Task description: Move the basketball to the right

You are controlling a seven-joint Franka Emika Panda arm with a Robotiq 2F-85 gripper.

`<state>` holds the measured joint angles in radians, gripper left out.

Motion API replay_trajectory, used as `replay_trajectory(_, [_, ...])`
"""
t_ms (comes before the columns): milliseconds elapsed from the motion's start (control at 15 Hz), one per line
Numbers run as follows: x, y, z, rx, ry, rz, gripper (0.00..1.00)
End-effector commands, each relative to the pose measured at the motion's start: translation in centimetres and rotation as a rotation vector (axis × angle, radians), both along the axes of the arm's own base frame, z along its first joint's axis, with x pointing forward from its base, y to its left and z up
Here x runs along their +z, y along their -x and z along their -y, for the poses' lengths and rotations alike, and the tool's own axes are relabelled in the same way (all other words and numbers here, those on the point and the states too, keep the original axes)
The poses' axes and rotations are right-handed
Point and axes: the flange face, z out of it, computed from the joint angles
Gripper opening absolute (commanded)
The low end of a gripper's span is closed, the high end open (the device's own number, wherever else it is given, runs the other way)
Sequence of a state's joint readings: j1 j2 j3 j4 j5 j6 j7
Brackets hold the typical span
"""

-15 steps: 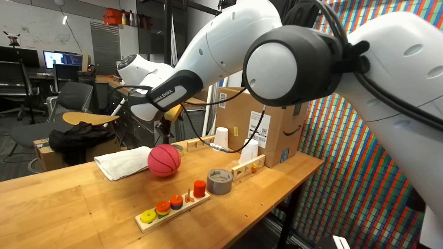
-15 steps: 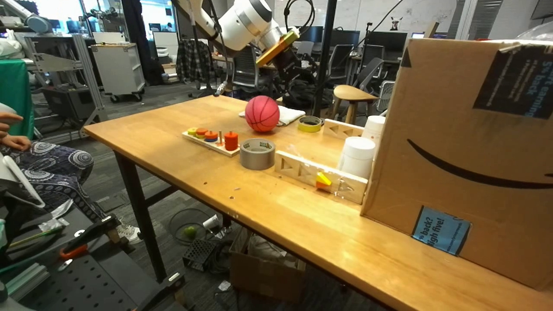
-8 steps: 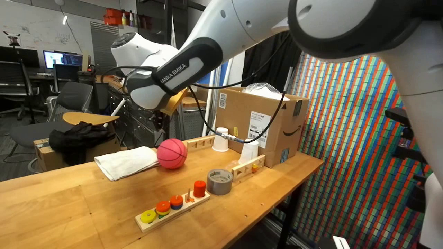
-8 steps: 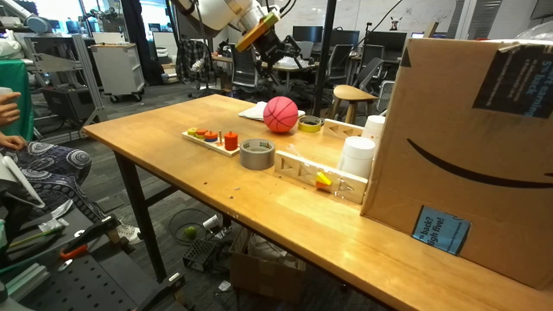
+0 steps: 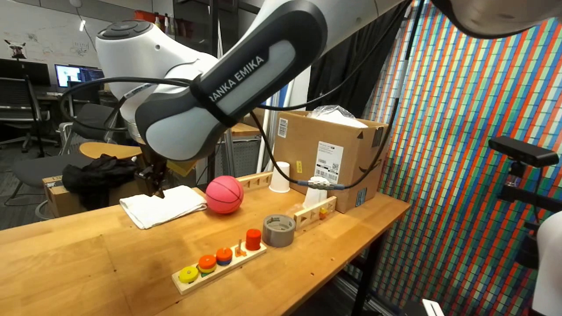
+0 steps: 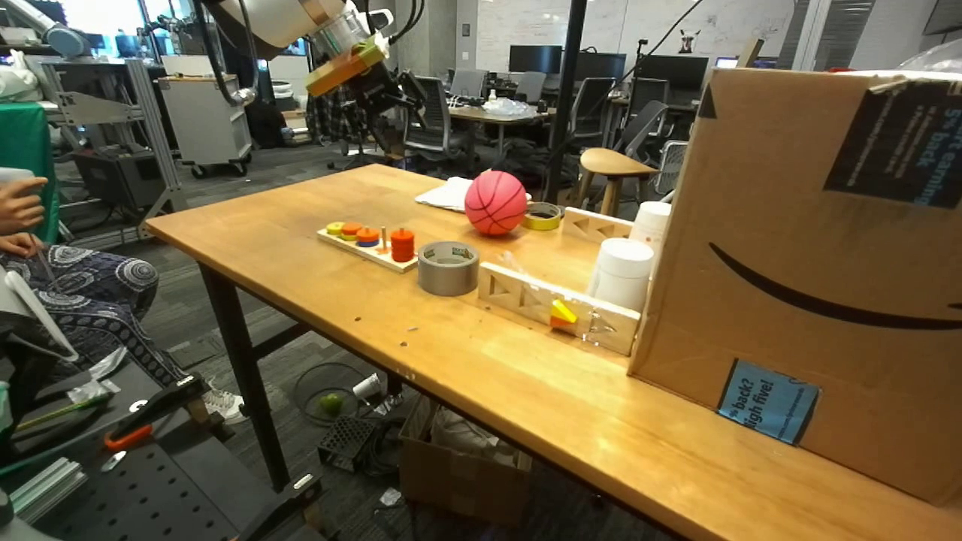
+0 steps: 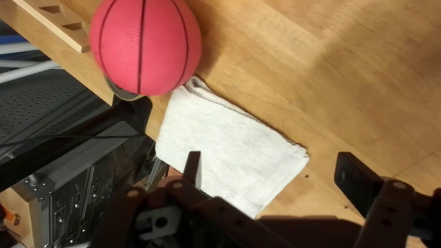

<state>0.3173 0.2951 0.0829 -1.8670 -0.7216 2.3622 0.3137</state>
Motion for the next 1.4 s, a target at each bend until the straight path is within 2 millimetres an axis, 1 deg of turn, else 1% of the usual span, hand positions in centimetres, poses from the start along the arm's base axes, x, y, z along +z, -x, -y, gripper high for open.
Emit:
replay_trajectory(0, [-0.8,3.8,0.3,0.014,-0.046,0.002,1.0])
replay_trajectory(200, [-2.5,4.7,0.6,0.015,-0.06,-0.022,1.0])
replay_trajectory(333, [-3.5,4.7,0.6,0.022,-0.076,-0.032,1.0])
replay_trajectory(467, [-4.0,4.5,0.3,0.032,-0.088,-0.031,1.0])
replay_trajectory(733, [-4.0,3.7,-0.4,0.048,-0.089,-0.023,1.0])
replay_trajectory(1000, [-4.3,2.0,-0.7,0.049,-0.09,-0.026,1.0])
replay_trajectory(1333, [-5.7,-1.3,-1.2,0.047,-0.082,-0.037,1.0])
